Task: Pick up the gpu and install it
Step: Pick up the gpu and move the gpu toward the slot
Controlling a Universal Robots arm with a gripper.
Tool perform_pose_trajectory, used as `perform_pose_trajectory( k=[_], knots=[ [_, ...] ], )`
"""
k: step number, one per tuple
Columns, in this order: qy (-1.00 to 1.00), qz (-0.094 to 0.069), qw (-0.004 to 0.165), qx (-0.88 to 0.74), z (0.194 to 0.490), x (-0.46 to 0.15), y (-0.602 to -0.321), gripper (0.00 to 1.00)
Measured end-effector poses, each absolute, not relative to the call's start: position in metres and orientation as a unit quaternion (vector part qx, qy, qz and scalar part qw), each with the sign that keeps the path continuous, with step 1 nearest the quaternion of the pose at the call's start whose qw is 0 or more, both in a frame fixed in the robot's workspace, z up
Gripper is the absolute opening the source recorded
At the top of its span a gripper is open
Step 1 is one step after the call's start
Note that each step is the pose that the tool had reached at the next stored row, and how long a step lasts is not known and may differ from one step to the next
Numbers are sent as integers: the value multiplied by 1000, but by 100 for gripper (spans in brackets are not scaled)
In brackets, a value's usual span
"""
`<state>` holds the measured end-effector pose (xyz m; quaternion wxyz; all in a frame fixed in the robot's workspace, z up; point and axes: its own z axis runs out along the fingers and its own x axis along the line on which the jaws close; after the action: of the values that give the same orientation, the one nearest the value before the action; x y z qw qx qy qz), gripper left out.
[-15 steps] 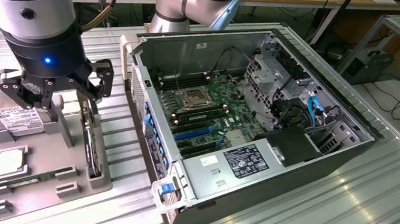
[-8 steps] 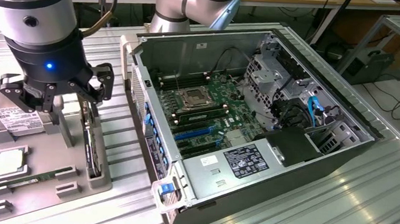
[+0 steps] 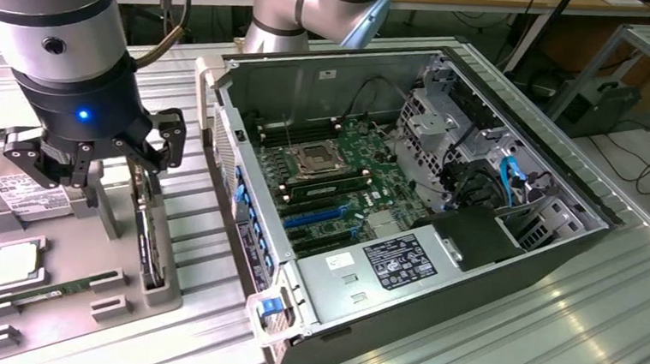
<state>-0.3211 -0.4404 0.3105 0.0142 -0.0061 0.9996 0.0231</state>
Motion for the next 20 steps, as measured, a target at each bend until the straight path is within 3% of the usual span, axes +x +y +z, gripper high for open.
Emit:
perform_pose_trajectory(
  k=[20],
  knots=[
    [1000, 23, 14, -14, 294, -321, -441, 66]
  ],
)
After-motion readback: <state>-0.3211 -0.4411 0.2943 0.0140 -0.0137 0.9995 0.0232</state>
